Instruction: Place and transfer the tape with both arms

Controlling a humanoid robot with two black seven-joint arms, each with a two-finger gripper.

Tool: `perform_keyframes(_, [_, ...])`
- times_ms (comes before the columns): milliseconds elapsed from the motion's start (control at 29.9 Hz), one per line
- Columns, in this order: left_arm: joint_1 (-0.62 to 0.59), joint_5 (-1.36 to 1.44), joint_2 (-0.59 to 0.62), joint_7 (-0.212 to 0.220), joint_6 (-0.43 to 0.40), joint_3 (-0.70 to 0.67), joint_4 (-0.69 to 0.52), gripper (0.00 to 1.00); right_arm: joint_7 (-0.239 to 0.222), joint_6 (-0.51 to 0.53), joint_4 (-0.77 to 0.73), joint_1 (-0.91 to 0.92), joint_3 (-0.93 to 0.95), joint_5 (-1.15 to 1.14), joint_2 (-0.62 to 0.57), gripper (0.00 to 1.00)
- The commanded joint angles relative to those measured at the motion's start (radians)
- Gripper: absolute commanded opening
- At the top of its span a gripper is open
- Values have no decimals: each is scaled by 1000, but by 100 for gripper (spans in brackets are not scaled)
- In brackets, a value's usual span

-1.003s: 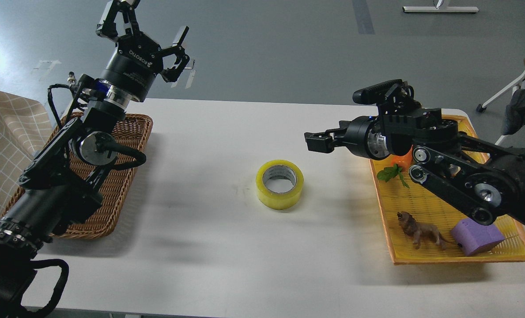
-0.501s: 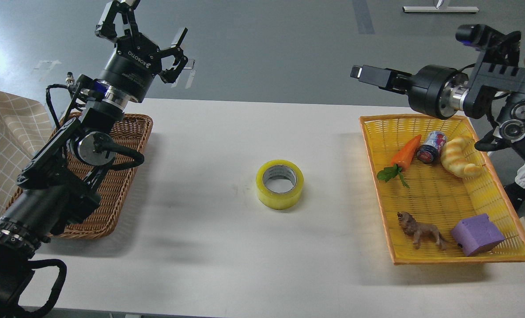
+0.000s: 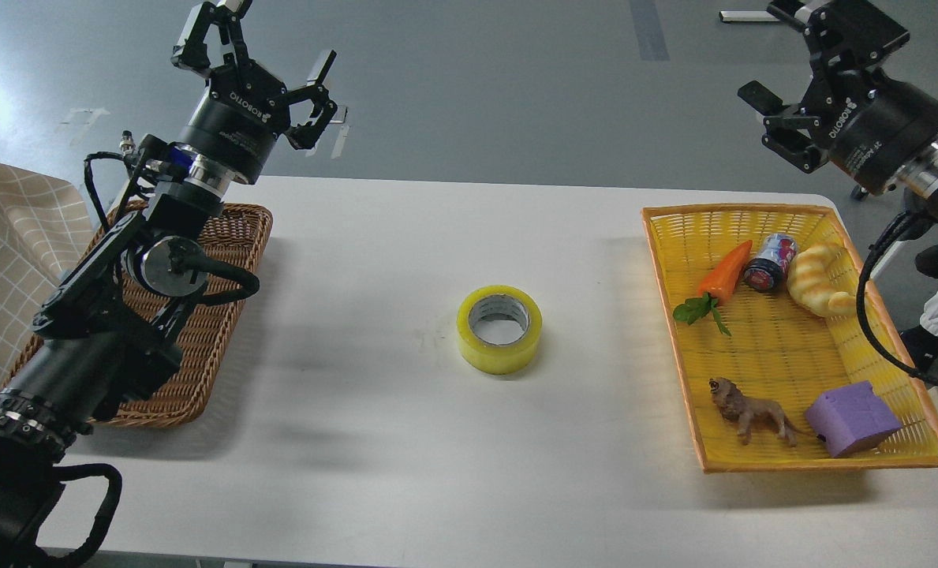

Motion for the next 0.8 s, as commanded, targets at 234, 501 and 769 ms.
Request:
perform_keyframes(234, [-1, 1, 6, 0, 0, 7, 0, 98, -3, 0, -130, -12, 174, 279, 205, 100])
perform_keyframes(501, [-1, 1, 12, 8, 0, 4, -5, 98, -12, 0, -133, -12, 175, 503, 217, 100])
perform_keyframes(769, [-2, 0, 1, 9, 0, 7, -3, 98, -15, 0, -133, -12, 163, 506, 297, 100])
